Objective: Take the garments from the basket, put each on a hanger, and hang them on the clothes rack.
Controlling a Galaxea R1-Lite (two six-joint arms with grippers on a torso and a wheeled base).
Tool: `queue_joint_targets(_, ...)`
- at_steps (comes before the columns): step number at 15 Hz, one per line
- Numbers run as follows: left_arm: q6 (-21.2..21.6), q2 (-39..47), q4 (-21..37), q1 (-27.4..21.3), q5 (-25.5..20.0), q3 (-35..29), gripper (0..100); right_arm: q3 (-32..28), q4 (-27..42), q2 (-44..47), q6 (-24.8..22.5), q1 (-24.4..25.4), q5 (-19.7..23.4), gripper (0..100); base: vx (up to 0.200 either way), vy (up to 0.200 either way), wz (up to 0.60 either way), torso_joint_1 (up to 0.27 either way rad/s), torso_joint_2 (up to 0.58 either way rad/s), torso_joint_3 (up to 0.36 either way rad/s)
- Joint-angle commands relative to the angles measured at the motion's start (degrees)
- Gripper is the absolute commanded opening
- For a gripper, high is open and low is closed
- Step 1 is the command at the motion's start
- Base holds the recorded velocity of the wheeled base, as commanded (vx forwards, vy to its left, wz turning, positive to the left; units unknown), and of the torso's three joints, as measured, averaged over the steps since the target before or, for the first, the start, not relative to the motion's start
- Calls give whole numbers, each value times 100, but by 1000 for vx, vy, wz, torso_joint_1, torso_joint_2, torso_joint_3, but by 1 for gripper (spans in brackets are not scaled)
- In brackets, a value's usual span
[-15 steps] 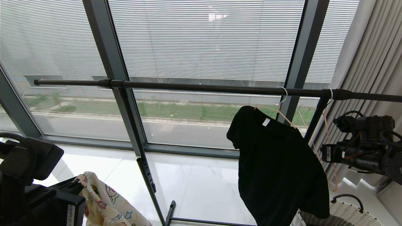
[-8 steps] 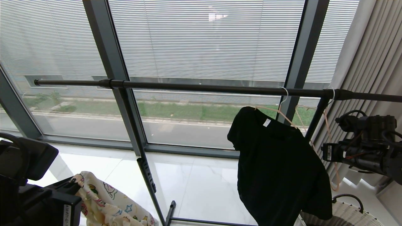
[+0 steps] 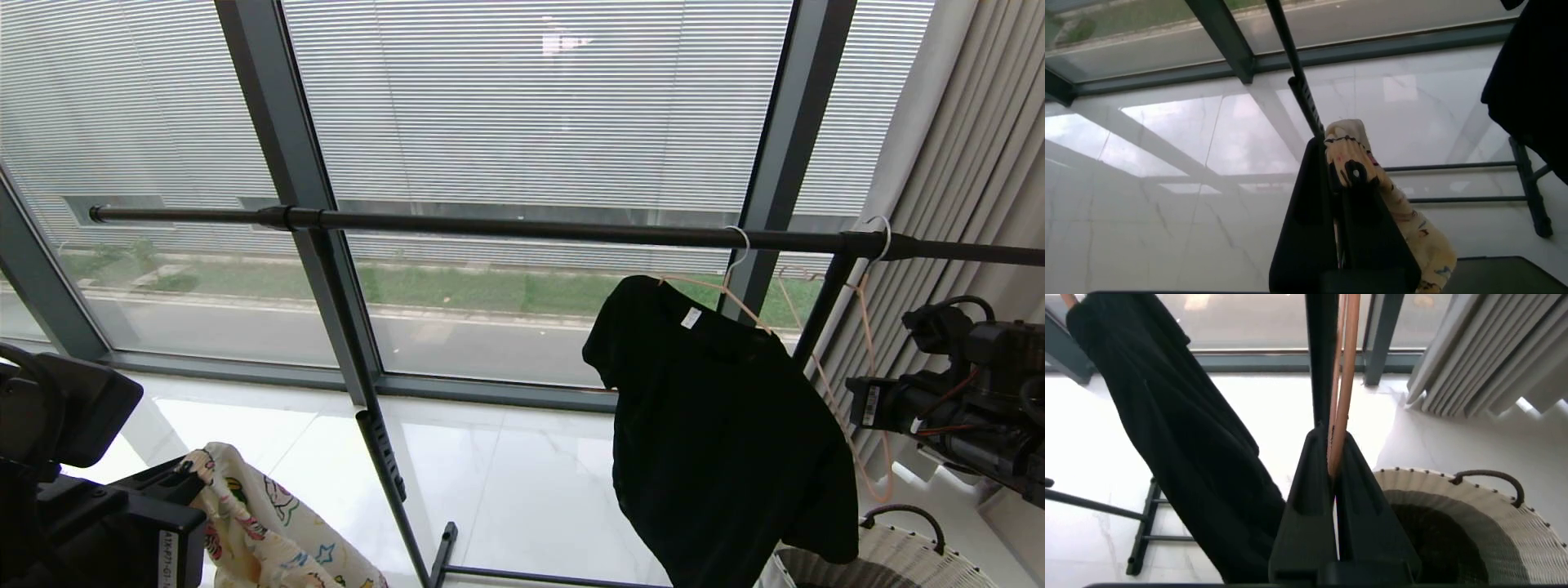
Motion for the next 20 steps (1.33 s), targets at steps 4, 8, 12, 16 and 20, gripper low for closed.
queue_joint_targets(4,115,-130,-1,-1,-5,-4,0,379,-16,-464,16,-1,-26,0,0,0,0,0,0,0)
queue_joint_targets(8,115,-139,-1,-1,-5,4,0,414,-16,-710,25,-1,-26,0,0,0,0,0,0,0)
queue_joint_targets(12,115,-148,-1,-1,3,13,0,423,-16,-780,25,-1,-26,0,-50,0,0,-1,1,1)
queue_joint_targets(16,115,-156,-1,-1,3,22,0,423,-16,-816,16,-1,-26,0,-200,0,0,7,7,4)
queue_joint_targets(20,115,-156,-1,-1,3,31,0,423,-16,-824,16,-1,-26,0,-200,0,0,0,1,2)
